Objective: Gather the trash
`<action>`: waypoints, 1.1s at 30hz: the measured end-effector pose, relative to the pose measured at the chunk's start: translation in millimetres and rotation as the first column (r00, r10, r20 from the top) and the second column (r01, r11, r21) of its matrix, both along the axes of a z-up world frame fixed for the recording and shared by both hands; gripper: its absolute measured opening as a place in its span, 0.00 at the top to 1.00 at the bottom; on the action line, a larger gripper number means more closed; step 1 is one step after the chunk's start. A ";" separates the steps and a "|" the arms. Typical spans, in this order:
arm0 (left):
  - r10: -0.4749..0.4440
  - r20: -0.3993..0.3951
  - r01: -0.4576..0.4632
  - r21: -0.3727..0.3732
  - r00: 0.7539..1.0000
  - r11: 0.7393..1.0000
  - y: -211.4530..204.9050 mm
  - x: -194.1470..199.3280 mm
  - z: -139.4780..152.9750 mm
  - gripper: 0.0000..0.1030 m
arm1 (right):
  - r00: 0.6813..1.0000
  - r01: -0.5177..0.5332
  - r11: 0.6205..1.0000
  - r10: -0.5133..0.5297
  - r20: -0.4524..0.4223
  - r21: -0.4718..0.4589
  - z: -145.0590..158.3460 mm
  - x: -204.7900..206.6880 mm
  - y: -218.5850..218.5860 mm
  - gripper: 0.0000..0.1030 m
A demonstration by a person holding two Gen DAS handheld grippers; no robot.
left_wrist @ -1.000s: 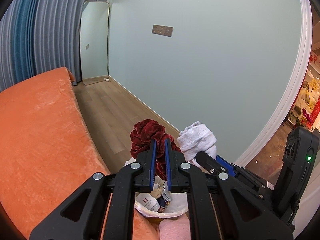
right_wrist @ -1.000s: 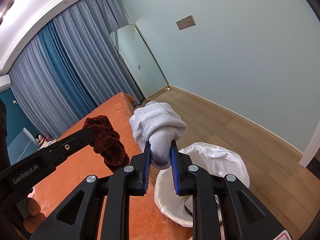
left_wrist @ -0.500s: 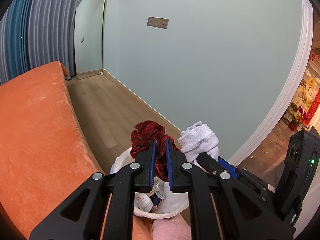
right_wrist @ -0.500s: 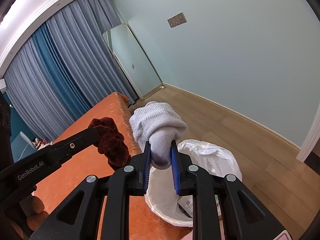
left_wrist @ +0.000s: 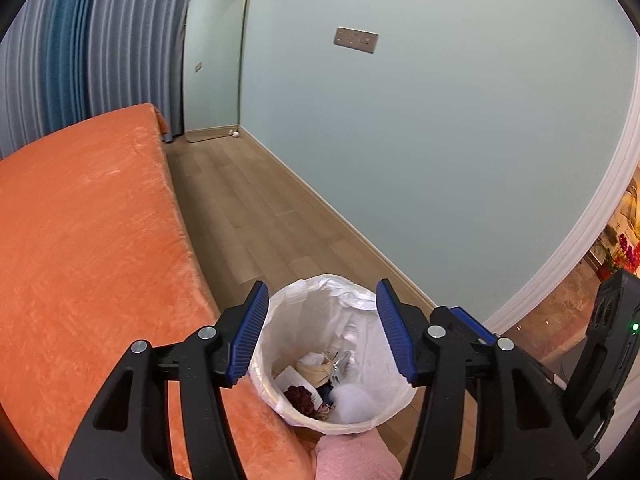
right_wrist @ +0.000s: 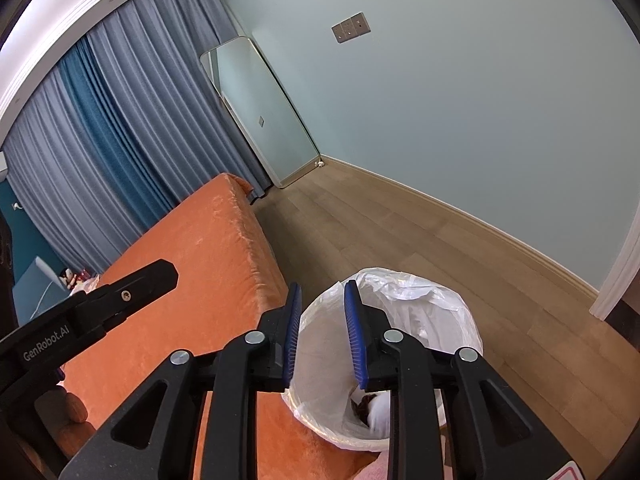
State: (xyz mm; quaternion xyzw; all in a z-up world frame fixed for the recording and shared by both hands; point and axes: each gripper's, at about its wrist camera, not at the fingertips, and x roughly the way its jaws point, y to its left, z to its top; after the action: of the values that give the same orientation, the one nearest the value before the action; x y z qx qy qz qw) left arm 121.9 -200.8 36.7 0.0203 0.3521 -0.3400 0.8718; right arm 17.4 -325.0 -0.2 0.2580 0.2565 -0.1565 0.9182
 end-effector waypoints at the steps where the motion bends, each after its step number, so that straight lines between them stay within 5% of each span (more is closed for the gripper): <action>1: 0.009 0.002 -0.009 0.004 1.000 1.000 1.9 -0.6 -0.1 0.47 | 1.000 0.000 1.000 0.000 0.000 0.000 0.9 0.3 0.2 0.68; 20: 0.145 0.091 -0.154 0.098 0.985 0.983 51.8 -18.2 4.9 0.33 | 0.993 -0.080 0.986 0.066 -0.099 -0.147 17.8 4.4 34.7 0.36; 33: 0.219 0.123 -0.235 0.134 0.968 0.963 87.0 -31.0 2.1 0.14 | 0.979 -0.124 0.972 0.086 -0.185 -0.201 8.5 -3.5 64.3 0.19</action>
State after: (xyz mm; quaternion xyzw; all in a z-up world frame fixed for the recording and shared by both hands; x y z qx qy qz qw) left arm 90.9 -113.8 38.8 0.0624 0.3291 -0.2090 0.9188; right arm 13.9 -260.7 8.3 0.1301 0.3313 -0.1560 0.9214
